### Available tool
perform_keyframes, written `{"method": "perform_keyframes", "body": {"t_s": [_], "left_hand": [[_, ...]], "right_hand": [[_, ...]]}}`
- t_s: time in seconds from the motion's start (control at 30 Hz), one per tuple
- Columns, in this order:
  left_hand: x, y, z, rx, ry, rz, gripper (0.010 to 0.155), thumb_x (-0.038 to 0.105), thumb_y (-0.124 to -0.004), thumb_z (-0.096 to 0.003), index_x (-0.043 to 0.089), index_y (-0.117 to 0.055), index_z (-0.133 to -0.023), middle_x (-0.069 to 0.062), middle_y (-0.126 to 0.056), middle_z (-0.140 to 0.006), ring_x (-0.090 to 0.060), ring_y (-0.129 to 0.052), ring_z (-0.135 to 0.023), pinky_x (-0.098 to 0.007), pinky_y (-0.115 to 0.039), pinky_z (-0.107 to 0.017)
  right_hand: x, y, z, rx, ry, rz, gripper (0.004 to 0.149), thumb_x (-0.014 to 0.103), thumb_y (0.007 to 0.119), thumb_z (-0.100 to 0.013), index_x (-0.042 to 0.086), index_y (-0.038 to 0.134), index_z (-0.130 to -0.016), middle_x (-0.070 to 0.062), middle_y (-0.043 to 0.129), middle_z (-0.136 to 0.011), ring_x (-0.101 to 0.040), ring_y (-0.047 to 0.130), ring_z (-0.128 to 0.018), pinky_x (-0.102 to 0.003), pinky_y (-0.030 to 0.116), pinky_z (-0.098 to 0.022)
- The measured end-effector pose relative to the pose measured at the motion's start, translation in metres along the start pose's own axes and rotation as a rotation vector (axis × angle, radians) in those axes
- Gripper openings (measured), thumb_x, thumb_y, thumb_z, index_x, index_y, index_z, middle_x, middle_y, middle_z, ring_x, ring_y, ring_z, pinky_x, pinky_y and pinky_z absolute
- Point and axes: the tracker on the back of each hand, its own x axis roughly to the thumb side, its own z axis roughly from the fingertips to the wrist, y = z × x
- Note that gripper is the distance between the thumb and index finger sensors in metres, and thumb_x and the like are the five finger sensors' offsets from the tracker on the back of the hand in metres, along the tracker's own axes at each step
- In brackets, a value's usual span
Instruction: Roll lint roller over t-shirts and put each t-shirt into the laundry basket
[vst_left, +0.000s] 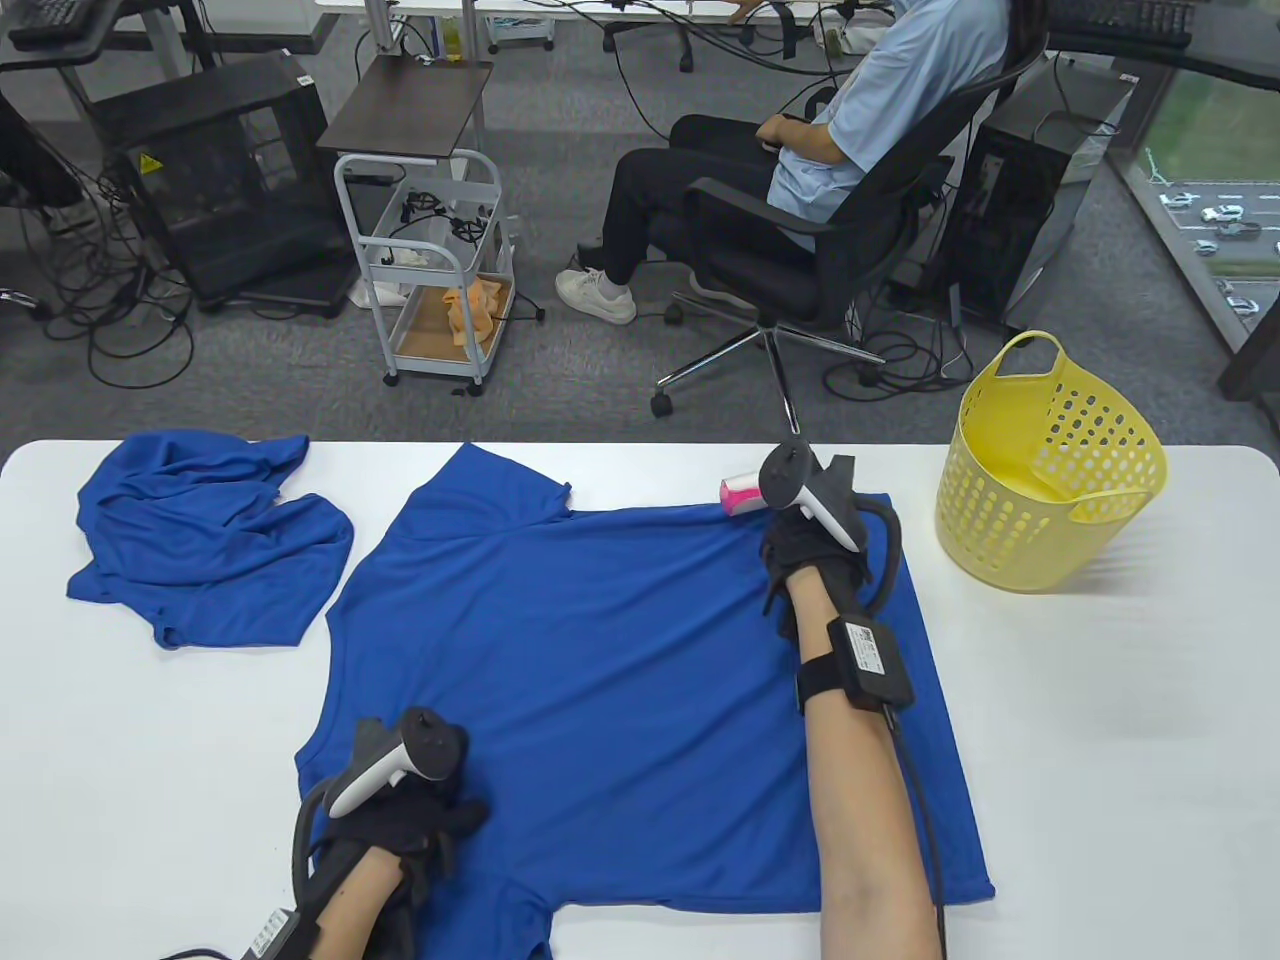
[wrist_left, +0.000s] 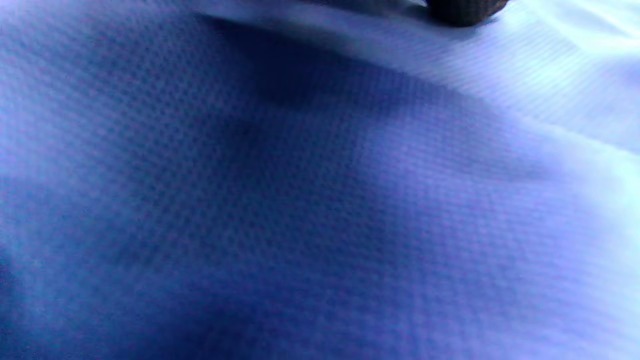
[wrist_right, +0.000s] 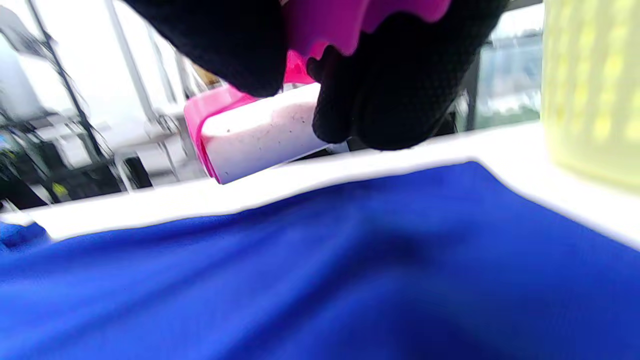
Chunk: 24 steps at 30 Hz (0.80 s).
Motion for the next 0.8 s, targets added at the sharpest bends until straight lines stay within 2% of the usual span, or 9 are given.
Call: {"method": "perform_keyframes", "body": {"t_s": [0.1, 0.13, 0.2, 0.23, 0.3, 0.4, 0.53, 0.7, 0.8], "left_hand": [[0.0, 0.0, 0.0, 0.002, -0.001, 0.001, 0.079, 0.062, -0.05, -0.0526, 0.042, 0.008, -0.103, 0.001, 0.019, -0.108, -0.047, 0.017, -0.1, -0.076, -0.011, -0.066], [0.0, 0.0, 0.0, 0.003, -0.001, 0.0, 0.079, 0.062, -0.05, -0.0526, 0.042, 0.008, -0.103, 0.001, 0.019, -0.108, -0.047, 0.017, -0.1, -0.076, -0.012, -0.066], [0.0, 0.0, 0.0, 0.002, 0.0, -0.002, 0.079, 0.062, -0.05, -0.0525, 0.042, 0.008, -0.103, 0.001, 0.019, -0.108, -0.048, 0.017, -0.1, -0.076, -0.012, -0.067], [0.0, 0.0, 0.0, 0.002, 0.0, -0.003, 0.079, 0.062, -0.05, -0.0526, 0.042, 0.008, -0.103, 0.001, 0.019, -0.108, -0.048, 0.017, -0.1, -0.076, -0.012, -0.067], [0.0, 0.0, 0.0, 0.001, 0.001, -0.004, 0.079, 0.062, -0.05, -0.0525, 0.042, 0.008, -0.103, 0.001, 0.019, -0.108, -0.047, 0.017, -0.1, -0.076, -0.012, -0.067], [0.0, 0.0, 0.0, 0.002, 0.002, -0.002, 0.079, 0.062, -0.05, -0.0525, 0.042, 0.008, -0.103, 0.001, 0.019, -0.108, -0.047, 0.017, -0.1, -0.076, -0.012, -0.067], [0.0, 0.0, 0.0, 0.008, 0.0, 0.002, 0.079, 0.062, -0.05, -0.0525, 0.042, 0.007, -0.103, 0.001, 0.019, -0.108, -0.047, 0.017, -0.1, -0.076, -0.011, -0.067], [0.0, 0.0, -0.001, 0.005, -0.002, 0.002, 0.079, 0.062, -0.05, -0.0525, 0.042, 0.008, -0.103, 0.001, 0.019, -0.108, -0.047, 0.017, -0.1, -0.076, -0.012, -0.066], [-0.001, 0.0, -0.001, 0.004, -0.002, 0.001, 0.08, 0.062, -0.05, -0.0527, 0.041, 0.008, -0.103, 0.001, 0.019, -0.108, -0.048, 0.017, -0.1, -0.076, -0.011, -0.066]], "right_hand": [[-0.006, -0.042, 0.042, -0.071, -0.102, -0.049, 0.057, 0.026, 0.076, -0.052, 0.024, 0.053, -0.104, -0.018, 0.067, -0.106, -0.023, 0.094, -0.071, -0.026, 0.091, -0.041], [-0.006, -0.053, 0.06, -0.061, -0.111, -0.113, 0.055, 0.027, 0.078, -0.052, 0.022, 0.058, -0.103, -0.02, 0.072, -0.103, -0.023, 0.097, -0.067, -0.025, 0.092, -0.036], [-0.003, -0.063, 0.092, 0.061, -0.106, -0.209, 0.052, 0.03, 0.079, -0.053, 0.02, 0.065, -0.102, -0.023, 0.08, -0.098, -0.022, 0.102, -0.059, -0.019, 0.093, -0.027], [0.003, -0.061, 0.11, 0.157, -0.093, -0.235, 0.05, 0.03, 0.079, -0.053, 0.019, 0.068, -0.101, -0.025, 0.083, -0.096, -0.022, 0.104, -0.055, -0.018, 0.094, -0.023], [0.019, -0.05, 0.14, 0.356, -0.069, -0.151, 0.047, 0.03, 0.078, -0.055, 0.019, 0.07, -0.1, -0.026, 0.087, -0.093, -0.023, 0.107, -0.048, -0.016, 0.094, -0.018], [0.045, -0.022, 0.174, 0.48, -0.095, 0.056, 0.043, 0.03, 0.079, -0.054, 0.019, 0.078, -0.095, -0.026, 0.091, -0.089, -0.02, 0.109, -0.043, -0.01, 0.094, -0.014], [0.062, 0.014, 0.179, 0.605, -0.103, 0.075, 0.042, 0.027, 0.079, -0.054, 0.014, 0.08, -0.094, -0.029, 0.093, -0.086, -0.022, 0.11, -0.039, -0.01, 0.093, -0.01], [0.085, 0.021, 0.152, 0.445, -0.05, 0.187, 0.043, 0.03, 0.076, -0.055, 0.015, 0.076, -0.095, -0.027, 0.091, -0.088, -0.019, 0.109, -0.042, -0.007, 0.092, -0.01], [0.089, 0.026, 0.113, 0.347, 0.004, 0.164, 0.043, 0.031, 0.074, -0.056, 0.016, 0.074, -0.096, -0.025, 0.089, -0.09, -0.017, 0.109, -0.043, -0.006, 0.092, -0.011]]}}
